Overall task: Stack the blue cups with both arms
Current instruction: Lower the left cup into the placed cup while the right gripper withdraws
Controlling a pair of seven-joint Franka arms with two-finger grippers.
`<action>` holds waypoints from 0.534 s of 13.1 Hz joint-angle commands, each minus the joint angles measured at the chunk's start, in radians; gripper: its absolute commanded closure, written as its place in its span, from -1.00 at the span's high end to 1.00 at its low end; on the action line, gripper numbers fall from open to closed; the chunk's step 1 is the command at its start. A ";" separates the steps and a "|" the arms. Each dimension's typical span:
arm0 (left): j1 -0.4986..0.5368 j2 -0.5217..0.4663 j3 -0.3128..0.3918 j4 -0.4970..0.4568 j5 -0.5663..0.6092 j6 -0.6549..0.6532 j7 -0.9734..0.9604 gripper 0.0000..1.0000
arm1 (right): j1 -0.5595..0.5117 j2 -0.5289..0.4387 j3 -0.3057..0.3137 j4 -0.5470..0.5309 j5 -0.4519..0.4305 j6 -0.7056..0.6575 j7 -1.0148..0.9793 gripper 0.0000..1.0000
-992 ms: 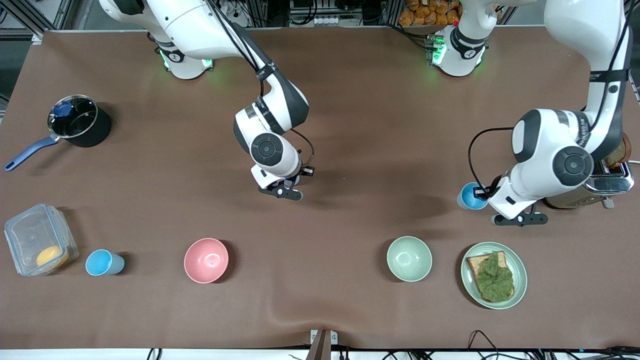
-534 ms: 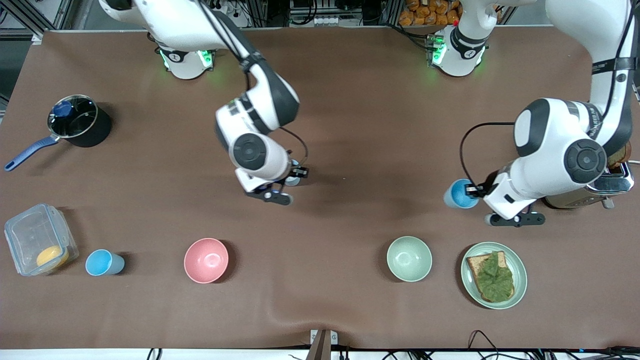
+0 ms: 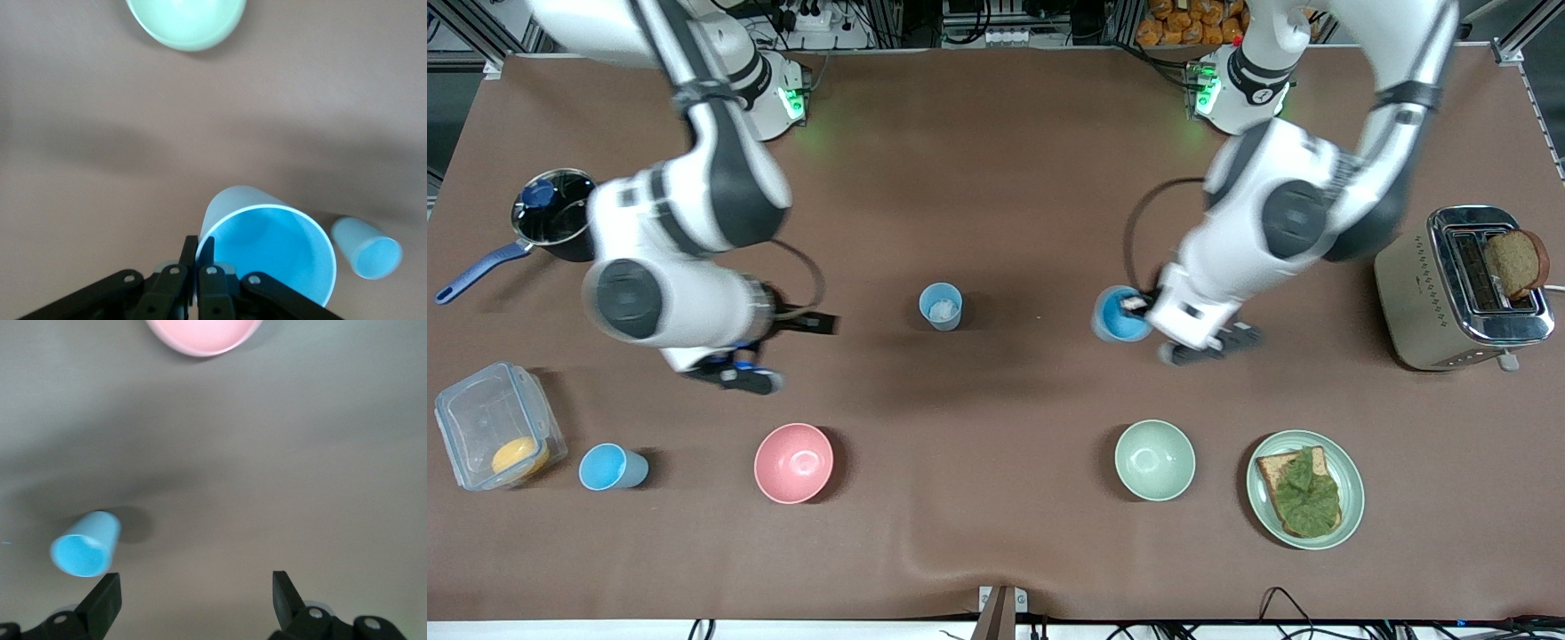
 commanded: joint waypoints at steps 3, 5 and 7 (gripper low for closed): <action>-0.281 0.174 0.032 0.174 0.054 0.116 -0.386 -1.00 | -0.163 -0.103 0.022 -0.069 -0.079 -0.024 -0.201 1.00; -0.371 0.250 0.041 0.227 0.098 0.170 -0.456 -1.00 | -0.214 -0.182 0.022 -0.154 -0.092 0.040 -0.255 1.00; -0.469 0.301 0.105 0.272 0.127 0.174 -0.522 -1.00 | -0.245 -0.334 0.024 -0.371 -0.134 0.207 -0.260 1.00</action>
